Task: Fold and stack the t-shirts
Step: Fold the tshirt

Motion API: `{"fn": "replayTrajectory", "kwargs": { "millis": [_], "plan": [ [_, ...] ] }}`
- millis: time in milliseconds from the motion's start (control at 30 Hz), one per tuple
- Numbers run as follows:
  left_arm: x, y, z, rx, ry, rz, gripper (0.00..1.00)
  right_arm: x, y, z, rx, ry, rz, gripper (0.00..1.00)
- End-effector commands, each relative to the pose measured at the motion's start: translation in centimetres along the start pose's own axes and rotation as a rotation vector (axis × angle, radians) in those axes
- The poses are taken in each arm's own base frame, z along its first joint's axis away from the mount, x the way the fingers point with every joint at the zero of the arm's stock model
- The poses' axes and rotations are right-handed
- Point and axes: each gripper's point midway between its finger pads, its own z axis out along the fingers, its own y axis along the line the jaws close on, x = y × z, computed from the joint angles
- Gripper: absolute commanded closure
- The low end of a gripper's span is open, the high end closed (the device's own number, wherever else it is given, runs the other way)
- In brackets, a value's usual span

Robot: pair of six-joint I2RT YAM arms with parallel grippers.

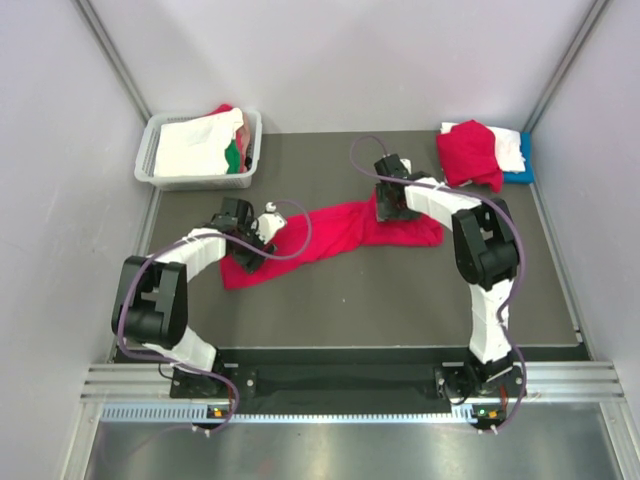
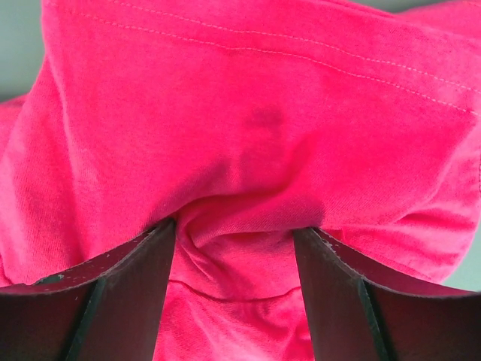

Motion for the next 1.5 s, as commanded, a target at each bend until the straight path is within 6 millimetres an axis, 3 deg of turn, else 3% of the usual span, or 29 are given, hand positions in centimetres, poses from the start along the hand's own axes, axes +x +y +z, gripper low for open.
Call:
{"fn": "replayTrajectory", "kwargs": {
  "millis": [0, 133, 267, 333, 367, 400, 433, 500, 533, 600, 700, 767, 800, 867, 900, 967, 1000, 1033, 1067, 1200, 1233, 1267, 1300, 1367, 1467],
  "plan": [
    [3.1, -6.7, -2.3, 0.261, 0.134, 0.021, 0.28, -2.1, 1.4, 0.8, -0.028, -0.036, -0.017, 0.35],
    [2.0, -7.5, -3.9, 0.284, 0.116, 0.048, 0.28, -2.3, 2.4, 2.2, -0.048, -0.008, -0.053, 0.35],
    [0.8, -7.8, -5.2, 0.288, 0.091, 0.061, 0.28, -4.2, 5.1, 2.2, -0.172, -0.020, -0.105, 0.35],
    [0.3, -7.6, -5.8, 0.288, 0.081, 0.060, 0.28, -4.1, 5.9, 2.7, -0.204, -0.002, -0.120, 0.35],
    [0.1, -7.6, -6.0, 0.287, 0.074, 0.061, 0.28, -5.5, 6.3, 2.3, -0.216, -0.028, -0.120, 0.35],
    [-0.2, -7.5, -6.2, 0.286, 0.069, 0.061, 0.28, -5.2, 6.6, 2.7, -0.219, -0.008, -0.128, 0.35],
    [-0.4, -7.5, -6.6, 0.287, 0.065, 0.062, 0.28, -6.6, 7.0, 2.4, -0.233, -0.034, -0.125, 0.35],
    [-0.8, -7.4, -7.0, 0.289, 0.056, 0.060, 0.28, -6.5, 7.4, 3.2, -0.239, -0.018, -0.132, 0.34],
    [-1.1, -7.4, -7.3, 0.291, 0.051, 0.059, 0.28, -7.6, 8.1, 2.8, -0.267, -0.038, -0.129, 0.34],
    [-1.4, -7.3, -7.7, 0.290, 0.043, 0.059, 0.28, -7.3, 8.9, 3.6, -0.293, -0.018, -0.140, 0.34],
    [-2.0, -7.1, -8.3, 0.280, 0.022, 0.054, 0.29, -7.6, 9.0, 4.2, -0.283, -0.027, -0.132, 0.32],
    [-2.3, -6.7, -8.2, 0.252, 0.000, 0.049, 0.29, -7.4, 8.0, 4.4, -0.233, -0.030, -0.128, 0.31],
    [-2.4, -6.1, -8.1, 0.217, -0.008, 0.051, 0.29, -8.4, 7.8, 3.2, -0.228, -0.069, -0.125, 0.30],
    [-2.6, -5.4, -7.3, 0.170, -0.032, 0.037, 0.29, -8.1, 6.5, 2.5, -0.173, -0.091, -0.131, 0.29],
    [-2.5, -5.1, -6.8, 0.152, -0.031, 0.036, 0.29, -10.3, 5.9, 0.0, -0.173, -0.171, -0.113, 0.28],
    [-2.4, -4.7, -5.7, 0.137, -0.030, 0.032, 0.29, -10.6, 4.5, -1.4, -0.128, -0.201, -0.109, 0.20],
    [-2.6, -4.3, -4.6, 0.128, -0.028, 0.033, 0.29, -11.5, 4.1, -3.4, -0.129, -0.232, -0.100, 0.15],
    [-2.9, -3.8, -4.2, 0.121, -0.029, 0.028, 0.29, -11.4, 3.7, -4.0, -0.126, -0.233, -0.093, 0.04],
    [-3.2, -3.6, -3.7, 0.124, -0.028, 0.023, 0.30, -11.8, 3.4, -5.5, -0.131, -0.251, -0.081, 0.00],
    [-4.6, -2.3, -1.2, 0.120, -0.036, 0.019, 0.31, -10.2, 2.7, -7.1, -0.148, -0.229, -0.061, 0.00],
    [-5.0, -1.7, -0.8, 0.106, -0.042, 0.019, 0.31, -8.5, 2.6, -6.6, -0.152, -0.191, -0.055, 0.00],
    [-5.2, -1.4, -0.5, 0.101, -0.045, 0.019, 0.31, -8.4, 2.6, -7.6, -0.168, -0.211, -0.043, 0.00],
    [-5.1, -1.2, 0.1, 0.105, -0.036, 0.018, 0.31, -6.4, 2.6, -6.8, -0.174, -0.167, -0.049, 0.00],
    [-4.7, -0.9, 0.7, 0.102, -0.021, 0.022, 0.32, -5.3, 2.4, -6.6, -0.178, -0.156, -0.040, 0.00],
    [-3.4, -1.2, 1.6, 0.124, 0.009, 0.020, 0.33, -2.4, 1.9, -4.3, -0.139, -0.095, -0.053, 0.00]
  ]
}}
